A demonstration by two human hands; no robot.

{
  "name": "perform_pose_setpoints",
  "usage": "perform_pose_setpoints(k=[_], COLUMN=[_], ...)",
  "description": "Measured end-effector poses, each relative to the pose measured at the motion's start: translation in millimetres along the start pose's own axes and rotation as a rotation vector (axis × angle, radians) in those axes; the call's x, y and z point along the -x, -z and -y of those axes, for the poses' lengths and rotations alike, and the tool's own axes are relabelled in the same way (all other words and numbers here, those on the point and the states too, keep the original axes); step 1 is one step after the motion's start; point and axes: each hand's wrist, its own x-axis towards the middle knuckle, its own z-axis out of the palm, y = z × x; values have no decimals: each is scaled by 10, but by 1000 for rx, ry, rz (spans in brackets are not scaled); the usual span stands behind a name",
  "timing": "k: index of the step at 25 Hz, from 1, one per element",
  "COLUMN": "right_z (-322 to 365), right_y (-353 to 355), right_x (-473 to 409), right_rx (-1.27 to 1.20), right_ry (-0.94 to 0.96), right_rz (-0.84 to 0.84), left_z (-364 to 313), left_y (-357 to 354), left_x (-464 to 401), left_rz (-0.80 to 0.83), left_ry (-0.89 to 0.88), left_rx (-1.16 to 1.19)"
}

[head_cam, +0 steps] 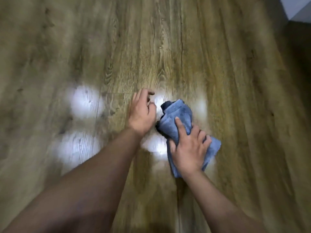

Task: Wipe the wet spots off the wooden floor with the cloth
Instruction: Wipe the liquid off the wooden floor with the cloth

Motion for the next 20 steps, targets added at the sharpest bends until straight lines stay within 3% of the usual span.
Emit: perform_pose_setpoints(k=[2,4,8,9,13,16,18,20], right_z=[99,274,905,1072,1467,1552,1688,1928], right_y=[25,50,20,-3,-105,-110,-145,-164], right_x=[357,656,1292,1413,1530,1123,669,175], right_rx=[-9,-43,-63,-56,-6,12,6,-18], right_ry=[-29,-30,195,280,680,949,1001,881], right_rz=[27,38,83,91,96,61,40,44], left_z=[332,811,1678,1757,1832,1915,1963,1982], left_y=[424,963,1827,1865,1796,1814,1793,1782], left_x=[675,1302,1783,1802,1813,1816,1810,1800], left_rz=[-58,-129,-429,-462,-461,-502,-514,-500], left_ry=[-72,-10,497,554,547,540,539,537], left_rx=[-108,-276,-469,-493,-581,-574,-585,-603])
